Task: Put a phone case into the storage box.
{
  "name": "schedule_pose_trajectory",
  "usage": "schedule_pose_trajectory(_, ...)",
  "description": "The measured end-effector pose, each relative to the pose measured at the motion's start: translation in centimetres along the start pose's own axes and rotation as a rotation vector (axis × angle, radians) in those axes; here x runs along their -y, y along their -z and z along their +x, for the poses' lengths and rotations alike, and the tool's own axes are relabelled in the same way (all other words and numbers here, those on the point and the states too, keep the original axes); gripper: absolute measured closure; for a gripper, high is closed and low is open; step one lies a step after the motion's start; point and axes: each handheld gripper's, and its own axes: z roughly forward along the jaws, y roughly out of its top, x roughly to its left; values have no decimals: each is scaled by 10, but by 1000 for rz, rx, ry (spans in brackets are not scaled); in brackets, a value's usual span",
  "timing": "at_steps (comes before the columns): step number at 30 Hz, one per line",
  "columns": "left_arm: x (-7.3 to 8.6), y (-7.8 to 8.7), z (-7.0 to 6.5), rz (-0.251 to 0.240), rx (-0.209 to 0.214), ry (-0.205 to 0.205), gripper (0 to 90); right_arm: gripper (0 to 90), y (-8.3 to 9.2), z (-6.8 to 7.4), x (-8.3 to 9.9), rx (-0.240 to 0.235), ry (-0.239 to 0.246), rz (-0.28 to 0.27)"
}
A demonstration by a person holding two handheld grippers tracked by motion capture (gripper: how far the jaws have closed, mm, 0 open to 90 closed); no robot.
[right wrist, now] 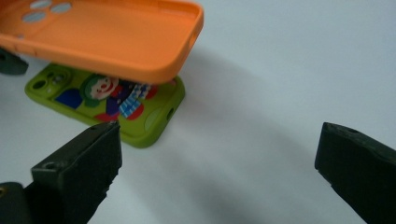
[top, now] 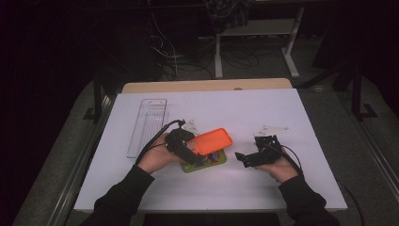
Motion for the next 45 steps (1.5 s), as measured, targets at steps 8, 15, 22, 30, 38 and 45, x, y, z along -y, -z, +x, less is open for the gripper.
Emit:
schedule_pose_trajectory(8,0,3,1,16,-1,-10,158,0,-6,1,2,4,14,-4)
schedule_pose_trajectory(15,0,3,1,13,-2,-8,158,0,-8,2,2,3,44,-6)
schedule_pose_trajectory(22,0,2,1,2,1,6,158,0,-11,8,1,4,112,7)
schedule_pose_trajectory(30,0,4,0,3,1,-6,158,0,-10,13,-1,44,224,-3)
schedule_pose_trajectory(38,0,3,1,2,5,-4,158,0,-7,15,-3,64,258,-22)
schedule_pose_trajectory(45,0,3,0,-6,5,6,158,0,-5,18,-5,74,278,-32)
